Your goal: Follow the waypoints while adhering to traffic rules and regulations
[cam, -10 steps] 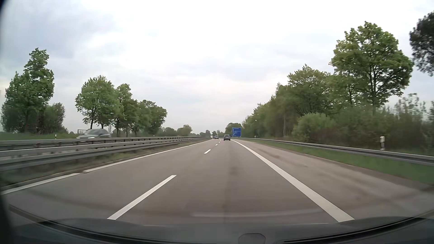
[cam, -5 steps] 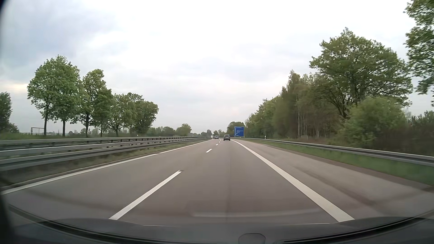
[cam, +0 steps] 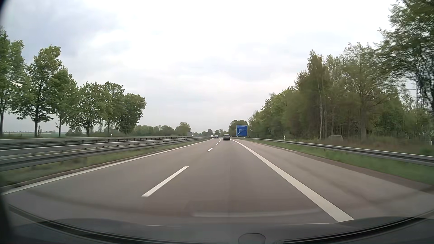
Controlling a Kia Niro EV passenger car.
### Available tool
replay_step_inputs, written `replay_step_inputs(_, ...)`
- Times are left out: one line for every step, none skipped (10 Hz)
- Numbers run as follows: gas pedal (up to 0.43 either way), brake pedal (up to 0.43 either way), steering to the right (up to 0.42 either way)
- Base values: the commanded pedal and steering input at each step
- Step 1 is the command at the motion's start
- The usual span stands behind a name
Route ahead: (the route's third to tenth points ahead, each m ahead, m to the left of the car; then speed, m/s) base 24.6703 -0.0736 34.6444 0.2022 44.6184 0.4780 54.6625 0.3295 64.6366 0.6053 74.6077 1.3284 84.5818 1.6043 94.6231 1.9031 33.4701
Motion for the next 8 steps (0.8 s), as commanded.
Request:
replay_step_inputs(0.24,0.0,-0.004)
replay_step_inputs(0.24,0.0,-0.004)
replay_step_inputs(0.24,0.0,-0.004)
replay_step_inputs(0.24,0.0,-0.004)
replay_step_inputs(0.24,0.0,-0.004)
replay_step_inputs(0.24,0.0,-0.004)
replay_step_inputs(0.24,0.0,-0.004)
replay_step_inputs(0.24,0.0,-0.004)
